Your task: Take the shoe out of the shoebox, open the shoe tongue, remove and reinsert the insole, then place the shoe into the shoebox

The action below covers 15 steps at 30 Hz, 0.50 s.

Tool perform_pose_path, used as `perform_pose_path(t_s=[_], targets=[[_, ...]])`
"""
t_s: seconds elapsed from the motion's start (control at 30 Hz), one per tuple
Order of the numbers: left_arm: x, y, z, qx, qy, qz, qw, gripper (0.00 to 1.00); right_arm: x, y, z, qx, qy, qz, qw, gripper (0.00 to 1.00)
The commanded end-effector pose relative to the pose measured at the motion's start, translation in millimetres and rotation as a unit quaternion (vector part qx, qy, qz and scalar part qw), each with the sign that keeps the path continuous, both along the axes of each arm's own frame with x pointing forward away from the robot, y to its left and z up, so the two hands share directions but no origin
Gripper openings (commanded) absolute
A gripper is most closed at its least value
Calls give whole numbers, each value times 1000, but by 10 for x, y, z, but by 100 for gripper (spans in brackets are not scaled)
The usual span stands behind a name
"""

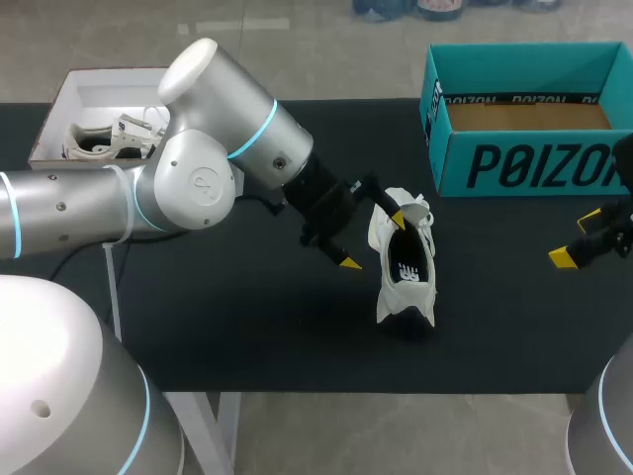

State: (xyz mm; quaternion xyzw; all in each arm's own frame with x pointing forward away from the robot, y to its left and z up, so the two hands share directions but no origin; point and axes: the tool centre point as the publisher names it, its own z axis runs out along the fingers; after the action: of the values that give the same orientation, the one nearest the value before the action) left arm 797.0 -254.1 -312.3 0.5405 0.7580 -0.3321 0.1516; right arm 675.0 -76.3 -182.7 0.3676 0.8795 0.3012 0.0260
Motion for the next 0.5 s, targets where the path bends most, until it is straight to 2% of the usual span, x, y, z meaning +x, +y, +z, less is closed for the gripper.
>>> perform_pose_path(t_s=[0.03, 0.4, 0.5], targets=[[0, -2, 3, 2, -1, 0, 1000, 100, -51, -3, -9, 0, -4, -3, 1000, 100], [0, -2, 3, 2, -1, 0, 1000, 100, -51, -3, -9, 0, -4, -3, 1000, 100], [23, 97, 25, 25, -6, -8, 1000, 100, -51, -3, -9, 0, -4, -3, 1000, 100]])
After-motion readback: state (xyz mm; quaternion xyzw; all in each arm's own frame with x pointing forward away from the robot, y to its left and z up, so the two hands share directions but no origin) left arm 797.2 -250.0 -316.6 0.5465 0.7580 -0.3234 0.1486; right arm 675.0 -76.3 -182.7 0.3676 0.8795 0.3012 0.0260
